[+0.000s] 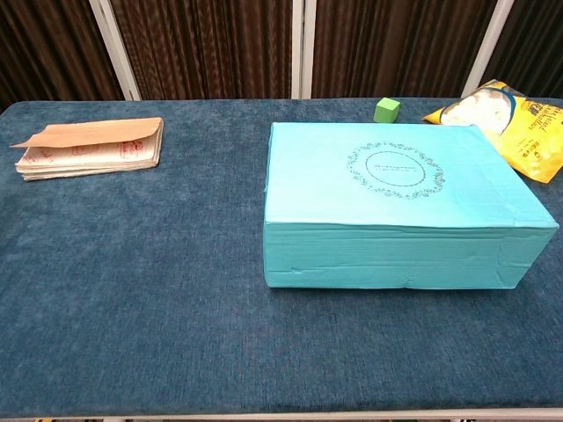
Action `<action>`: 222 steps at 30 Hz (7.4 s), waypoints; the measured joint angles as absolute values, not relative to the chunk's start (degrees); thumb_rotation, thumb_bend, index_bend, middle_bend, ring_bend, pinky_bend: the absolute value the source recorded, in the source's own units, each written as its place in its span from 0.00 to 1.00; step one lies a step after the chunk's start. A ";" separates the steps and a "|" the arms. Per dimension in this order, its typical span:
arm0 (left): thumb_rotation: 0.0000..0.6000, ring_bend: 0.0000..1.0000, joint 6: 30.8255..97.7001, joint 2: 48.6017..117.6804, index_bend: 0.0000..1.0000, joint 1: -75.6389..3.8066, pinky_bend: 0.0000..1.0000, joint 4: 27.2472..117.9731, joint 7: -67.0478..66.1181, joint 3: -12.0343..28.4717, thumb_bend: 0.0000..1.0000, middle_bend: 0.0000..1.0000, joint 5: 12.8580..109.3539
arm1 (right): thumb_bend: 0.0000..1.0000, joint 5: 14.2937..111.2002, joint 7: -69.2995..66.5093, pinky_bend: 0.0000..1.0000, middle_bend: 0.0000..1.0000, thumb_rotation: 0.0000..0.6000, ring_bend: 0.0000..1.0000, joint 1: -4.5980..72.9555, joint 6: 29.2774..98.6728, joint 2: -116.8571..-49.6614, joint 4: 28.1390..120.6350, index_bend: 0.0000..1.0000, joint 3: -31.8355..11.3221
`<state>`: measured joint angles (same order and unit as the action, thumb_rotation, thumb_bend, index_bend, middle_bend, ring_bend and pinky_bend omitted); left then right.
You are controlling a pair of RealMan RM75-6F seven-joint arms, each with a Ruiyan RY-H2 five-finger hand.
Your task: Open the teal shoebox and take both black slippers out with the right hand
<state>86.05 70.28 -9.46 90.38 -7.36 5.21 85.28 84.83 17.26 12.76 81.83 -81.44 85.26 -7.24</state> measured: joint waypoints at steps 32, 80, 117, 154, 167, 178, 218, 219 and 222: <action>1.00 0.11 85.50 70.58 0.20 -9.32 0.32 88.22 -4.85 4.92 0.07 0.19 85.24 | 0.09 84.01 22.72 0.00 0.00 1.00 0.00 21.55 70.32 -90.30 83.61 0.00 -5.18; 1.00 0.11 84.25 71.64 0.20 -10.04 0.32 86.06 -3.69 4.57 0.07 0.19 85.45 | 0.13 91.33 19.81 0.00 0.01 1.00 0.00 26.09 73.14 -95.77 64.42 0.00 -3.44; 1.00 0.11 84.62 71.66 0.20 -10.48 0.32 86.19 -2.93 4.57 0.07 0.20 86.34 | 0.23 96.89 -0.63 0.13 0.29 1.00 0.14 27.96 84.65 -102.09 49.29 0.29 -2.76; 1.00 0.11 83.64 70.76 0.20 -11.10 0.32 88.12 -4.11 4.27 0.07 0.20 86.46 | 0.31 57.63 -45.35 0.45 0.53 1.00 0.38 24.08 57.70 -86.01 90.13 0.64 -21.00; 1.00 0.11 83.40 70.72 0.20 -11.20 0.32 88.31 -4.02 4.21 0.07 0.20 86.35 | 0.10 58.91 -65.96 0.00 0.03 1.00 0.00 18.34 52.80 -81.54 93.65 0.00 -29.77; 1.00 0.11 83.29 70.66 0.20 -11.27 0.32 88.88 -4.72 4.13 0.07 0.20 86.36 | 0.12 65.29 -58.51 0.00 0.02 1.00 0.00 15.45 72.84 -85.63 89.70 0.00 -31.03; 1.00 0.11 84.61 70.35 0.21 -10.20 0.32 85.77 -0.20 4.56 0.07 0.20 85.43 | 0.19 55.59 20.29 0.23 0.26 1.00 0.12 48.37 45.69 -84.75 89.51 0.26 -18.93; 1.00 0.11 84.73 70.31 0.21 -10.13 0.32 85.61 0.05 4.56 0.07 0.20 85.48 | 0.18 54.38 20.88 0.23 0.26 1.00 0.12 48.99 45.58 -85.23 89.38 0.25 -18.63; 1.00 0.11 84.92 70.27 0.21 -9.95 0.32 85.31 0.74 4.51 0.07 0.20 85.57 | 0.16 51.92 21.88 0.21 0.26 1.00 0.11 50.27 45.32 -85.99 89.24 0.24 -17.79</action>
<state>84.92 70.27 -9.95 85.31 0.74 4.51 85.57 51.92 21.88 50.27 45.32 -85.99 89.24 -17.79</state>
